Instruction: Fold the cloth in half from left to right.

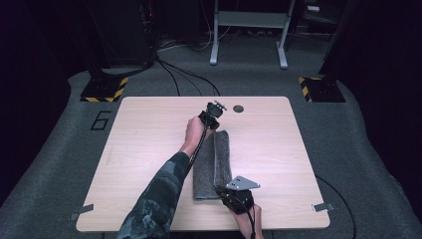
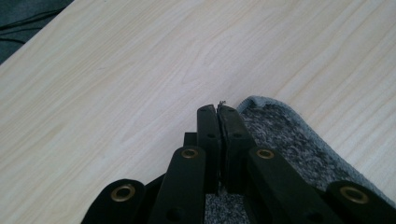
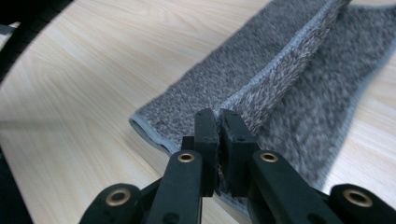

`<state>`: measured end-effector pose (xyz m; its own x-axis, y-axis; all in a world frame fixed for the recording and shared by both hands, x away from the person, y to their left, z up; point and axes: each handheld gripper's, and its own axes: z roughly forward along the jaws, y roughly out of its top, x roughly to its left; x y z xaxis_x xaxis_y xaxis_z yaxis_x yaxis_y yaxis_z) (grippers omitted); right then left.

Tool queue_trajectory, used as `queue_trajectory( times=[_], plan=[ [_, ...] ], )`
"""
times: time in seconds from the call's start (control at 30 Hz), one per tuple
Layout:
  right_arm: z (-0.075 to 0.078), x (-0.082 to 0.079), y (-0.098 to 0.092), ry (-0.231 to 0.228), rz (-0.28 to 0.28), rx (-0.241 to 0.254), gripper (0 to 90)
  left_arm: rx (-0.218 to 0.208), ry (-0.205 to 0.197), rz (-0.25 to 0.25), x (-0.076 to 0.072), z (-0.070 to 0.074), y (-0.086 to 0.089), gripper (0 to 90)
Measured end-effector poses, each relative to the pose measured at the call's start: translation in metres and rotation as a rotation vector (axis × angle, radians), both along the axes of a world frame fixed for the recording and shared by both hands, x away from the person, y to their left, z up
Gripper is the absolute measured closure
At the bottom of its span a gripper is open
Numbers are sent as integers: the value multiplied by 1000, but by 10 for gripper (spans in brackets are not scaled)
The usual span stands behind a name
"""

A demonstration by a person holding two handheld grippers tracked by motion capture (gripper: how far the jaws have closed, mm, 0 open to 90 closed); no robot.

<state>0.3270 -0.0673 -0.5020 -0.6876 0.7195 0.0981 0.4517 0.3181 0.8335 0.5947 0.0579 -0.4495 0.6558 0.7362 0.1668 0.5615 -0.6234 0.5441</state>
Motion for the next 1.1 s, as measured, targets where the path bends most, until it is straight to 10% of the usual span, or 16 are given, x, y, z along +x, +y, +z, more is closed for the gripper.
queue_trajectory(
  times=[0.23,0.4,0.5,0.77,1.1],
  plan=[
    [-5,-1,-9,12,-35,6,857,-31,-8,2,0,-5,-10,877],
    [-8,-5,-17,8,-91,-22,774,-121,7,57,2,-6,-8,371],
    [-10,-9,-24,8,-128,-37,708,-154,11,58,-1,-3,0,294],
    [-3,-16,-46,-5,-222,-42,545,-173,2,58,-12,6,28,220],
    [-4,20,-32,37,-194,-137,379,-164,14,69,-27,-6,51,183]
  ],
)
